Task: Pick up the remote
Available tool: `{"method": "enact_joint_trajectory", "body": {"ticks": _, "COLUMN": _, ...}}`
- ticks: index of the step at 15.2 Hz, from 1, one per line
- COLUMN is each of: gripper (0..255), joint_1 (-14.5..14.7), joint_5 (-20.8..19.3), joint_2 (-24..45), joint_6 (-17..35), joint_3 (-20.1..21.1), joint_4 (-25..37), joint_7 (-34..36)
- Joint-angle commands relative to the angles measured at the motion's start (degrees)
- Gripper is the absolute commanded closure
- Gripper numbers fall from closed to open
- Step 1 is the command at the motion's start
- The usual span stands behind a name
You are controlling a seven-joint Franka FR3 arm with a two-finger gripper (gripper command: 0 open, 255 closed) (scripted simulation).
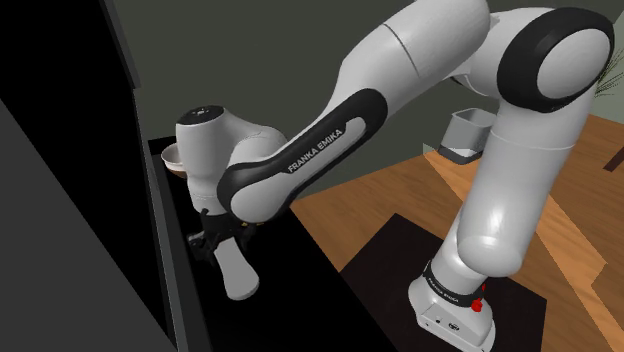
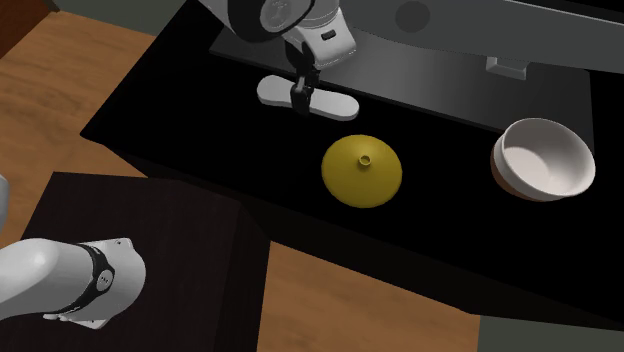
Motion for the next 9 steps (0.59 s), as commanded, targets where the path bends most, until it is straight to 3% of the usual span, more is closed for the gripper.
{"method": "enact_joint_trajectory", "body": {"ticks": 1, "gripper": 255, "joint_1": -0.24, "joint_5": 0.94, "joint_2": -1.12, "joint_6": -1.48, "joint_3": 0.19, "joint_4": 0.58, "joint_7": -0.67}}
{"method": "enact_joint_trajectory", "body": {"ticks": 9, "gripper": 255, "joint_1": -0.67, "joint_5": 3.12, "joint_2": -3.92, "joint_6": -5.87, "joint_3": 0.49, "joint_4": 2.73, "joint_7": -2.14}}
